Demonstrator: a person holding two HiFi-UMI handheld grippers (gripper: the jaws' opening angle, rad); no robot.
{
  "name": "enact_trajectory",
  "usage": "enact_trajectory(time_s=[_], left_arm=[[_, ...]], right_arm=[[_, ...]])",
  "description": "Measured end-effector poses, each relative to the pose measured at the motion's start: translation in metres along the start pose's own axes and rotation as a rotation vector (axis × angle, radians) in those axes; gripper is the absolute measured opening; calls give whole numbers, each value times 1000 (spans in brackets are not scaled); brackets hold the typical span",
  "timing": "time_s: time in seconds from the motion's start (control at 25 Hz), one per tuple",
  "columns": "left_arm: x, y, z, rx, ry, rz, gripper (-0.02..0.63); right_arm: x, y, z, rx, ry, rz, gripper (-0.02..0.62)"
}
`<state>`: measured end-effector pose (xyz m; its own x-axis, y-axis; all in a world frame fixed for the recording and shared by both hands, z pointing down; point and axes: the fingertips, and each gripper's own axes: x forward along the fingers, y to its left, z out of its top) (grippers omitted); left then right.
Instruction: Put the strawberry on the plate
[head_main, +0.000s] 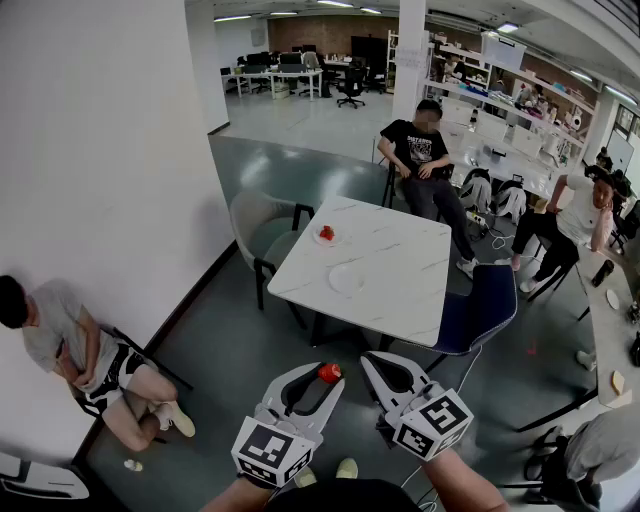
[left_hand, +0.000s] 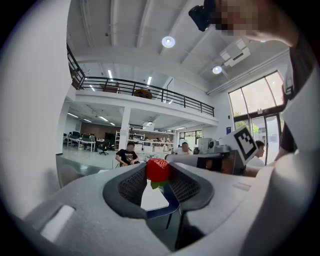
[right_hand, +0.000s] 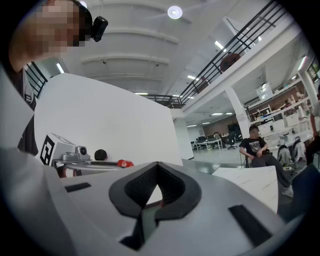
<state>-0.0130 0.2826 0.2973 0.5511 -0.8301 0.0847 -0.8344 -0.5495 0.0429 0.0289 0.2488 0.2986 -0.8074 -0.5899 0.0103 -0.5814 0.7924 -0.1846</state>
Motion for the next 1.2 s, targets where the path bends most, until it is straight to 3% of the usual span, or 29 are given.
enact_trajectory(time_s=[0.68, 1.2], left_arm=[[10, 0, -6, -11, 3, 20, 144], [38, -2, -3, -16, 24, 49, 144]], right_arm=[[-4, -4, 0, 24, -31, 48, 2], [-10, -32, 8, 68, -56, 65, 2]])
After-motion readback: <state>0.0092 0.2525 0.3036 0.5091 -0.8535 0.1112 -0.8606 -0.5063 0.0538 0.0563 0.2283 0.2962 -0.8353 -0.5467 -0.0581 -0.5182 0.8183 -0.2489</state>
